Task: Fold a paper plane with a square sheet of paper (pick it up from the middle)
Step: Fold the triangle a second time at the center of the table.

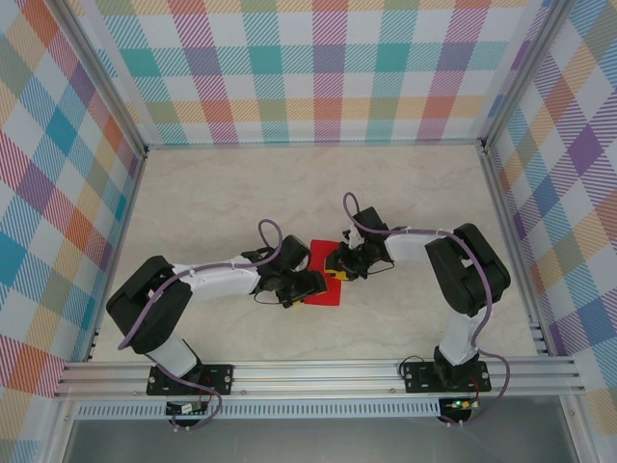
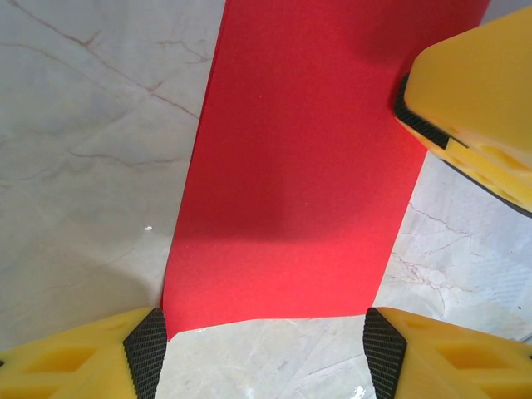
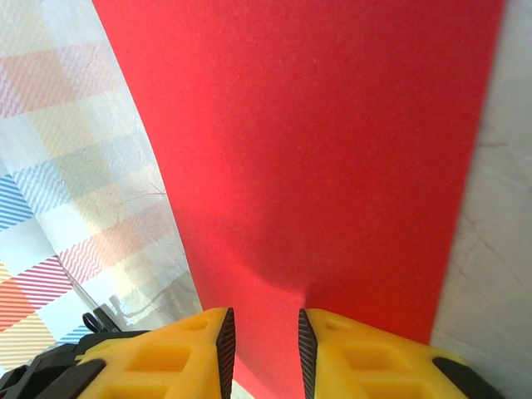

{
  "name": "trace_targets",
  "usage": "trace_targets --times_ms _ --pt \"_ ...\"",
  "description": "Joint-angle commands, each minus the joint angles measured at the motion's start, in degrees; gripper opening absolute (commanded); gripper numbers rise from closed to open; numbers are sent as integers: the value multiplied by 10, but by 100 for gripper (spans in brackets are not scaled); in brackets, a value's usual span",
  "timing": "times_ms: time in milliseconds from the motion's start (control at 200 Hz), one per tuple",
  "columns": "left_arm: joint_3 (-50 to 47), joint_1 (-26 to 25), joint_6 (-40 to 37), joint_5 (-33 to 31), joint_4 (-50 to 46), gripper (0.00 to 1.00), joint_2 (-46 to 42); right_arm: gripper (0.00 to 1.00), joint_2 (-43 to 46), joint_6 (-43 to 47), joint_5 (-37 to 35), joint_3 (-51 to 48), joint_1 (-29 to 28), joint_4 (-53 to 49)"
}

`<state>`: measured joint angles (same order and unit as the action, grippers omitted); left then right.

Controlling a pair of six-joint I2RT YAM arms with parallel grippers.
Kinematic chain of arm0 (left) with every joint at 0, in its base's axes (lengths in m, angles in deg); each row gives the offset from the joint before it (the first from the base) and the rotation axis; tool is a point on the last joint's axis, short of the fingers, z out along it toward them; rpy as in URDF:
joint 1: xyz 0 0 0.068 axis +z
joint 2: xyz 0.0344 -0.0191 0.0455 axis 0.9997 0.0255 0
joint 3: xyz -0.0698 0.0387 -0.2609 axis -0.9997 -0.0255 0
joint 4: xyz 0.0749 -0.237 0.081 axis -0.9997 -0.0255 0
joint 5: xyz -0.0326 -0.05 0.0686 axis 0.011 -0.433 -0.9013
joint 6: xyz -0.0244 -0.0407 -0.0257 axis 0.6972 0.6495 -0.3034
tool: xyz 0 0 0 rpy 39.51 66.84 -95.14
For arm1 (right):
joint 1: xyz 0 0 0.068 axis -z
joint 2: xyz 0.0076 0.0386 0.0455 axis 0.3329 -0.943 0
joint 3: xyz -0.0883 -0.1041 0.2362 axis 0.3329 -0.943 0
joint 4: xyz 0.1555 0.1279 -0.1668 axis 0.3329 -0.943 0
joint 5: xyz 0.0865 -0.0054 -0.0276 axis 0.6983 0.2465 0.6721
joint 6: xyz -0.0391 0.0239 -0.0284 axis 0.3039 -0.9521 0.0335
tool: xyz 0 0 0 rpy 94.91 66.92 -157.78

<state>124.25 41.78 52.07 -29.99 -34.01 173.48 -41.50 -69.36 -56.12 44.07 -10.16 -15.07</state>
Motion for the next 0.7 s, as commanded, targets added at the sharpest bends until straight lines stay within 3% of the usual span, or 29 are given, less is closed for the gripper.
trace_targets --times_ms 0,290,700 --pt "5 -6 3 4 4 66 3 29 -47 -2 -56 -21 3 -5" --pt "17 -6 -2 -17 -41 69 10 29 -50 1 -59 -21 5 -8" --pt "11 -6 0 16 12 68 19 28 -52 2 -61 -21 6 -9"
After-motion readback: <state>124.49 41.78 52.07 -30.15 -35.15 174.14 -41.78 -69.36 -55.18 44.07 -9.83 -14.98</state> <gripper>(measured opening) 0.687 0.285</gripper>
